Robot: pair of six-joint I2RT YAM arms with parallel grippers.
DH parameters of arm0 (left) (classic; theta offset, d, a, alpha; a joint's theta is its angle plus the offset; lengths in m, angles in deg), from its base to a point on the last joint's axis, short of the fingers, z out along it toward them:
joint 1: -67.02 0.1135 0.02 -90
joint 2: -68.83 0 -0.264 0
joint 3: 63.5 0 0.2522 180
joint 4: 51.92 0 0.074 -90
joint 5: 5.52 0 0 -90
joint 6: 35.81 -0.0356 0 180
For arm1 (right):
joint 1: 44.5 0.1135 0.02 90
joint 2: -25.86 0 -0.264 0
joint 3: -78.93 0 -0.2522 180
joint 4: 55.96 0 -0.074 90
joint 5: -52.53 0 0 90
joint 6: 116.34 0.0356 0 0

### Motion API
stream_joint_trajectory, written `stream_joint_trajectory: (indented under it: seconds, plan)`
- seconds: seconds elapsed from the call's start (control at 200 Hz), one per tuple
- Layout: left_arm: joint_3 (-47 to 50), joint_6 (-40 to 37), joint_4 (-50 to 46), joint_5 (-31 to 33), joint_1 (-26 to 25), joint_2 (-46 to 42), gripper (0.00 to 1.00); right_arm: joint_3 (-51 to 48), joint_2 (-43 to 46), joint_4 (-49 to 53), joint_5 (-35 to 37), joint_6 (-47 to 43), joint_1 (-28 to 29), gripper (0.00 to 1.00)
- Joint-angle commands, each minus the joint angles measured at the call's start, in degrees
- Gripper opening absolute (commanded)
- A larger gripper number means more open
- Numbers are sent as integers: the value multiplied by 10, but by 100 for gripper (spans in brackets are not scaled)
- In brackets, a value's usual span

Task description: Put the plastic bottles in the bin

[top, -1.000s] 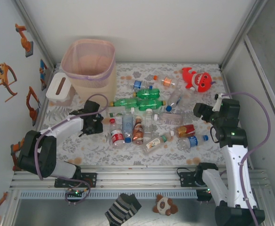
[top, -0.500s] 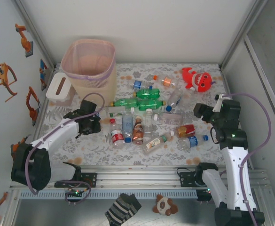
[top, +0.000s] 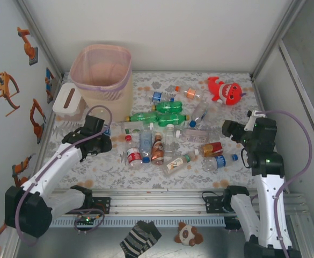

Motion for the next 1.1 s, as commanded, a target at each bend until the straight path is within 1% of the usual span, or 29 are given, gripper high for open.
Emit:
stream_joint_trajectory:
  seconds: [0.0, 0.3, 0.471, 0.656, 0.876, 0.986, 1.092]
  plan:
    - [-38, 3, -48, 0, -4, -33, 22, 19, 2, 7, 3, 0, 4, 85]
    - [-136, -5, -121, 7, -4, -83, 23, 33, -22, -17, -4, 0, 4, 85]
    - [-211, -15, -136, 9, -3, -81, 24, 46, -47, -29, -7, 0, 4, 85]
    - [-295, -37, -147, 16, -4, -41, 24, 57, -66, -42, -3, -5, 4, 85]
    - [-393, -77, -155, 20, -1, 34, 26, 77, -91, -44, 9, -21, 4, 85]
    - [-439, -100, -158, 17, 9, 76, 26, 87, -102, -46, 12, -26, 4, 85]
    - [-481, -115, -158, -1, 28, 115, 26, 96, -112, -51, 18, -25, 4, 85]
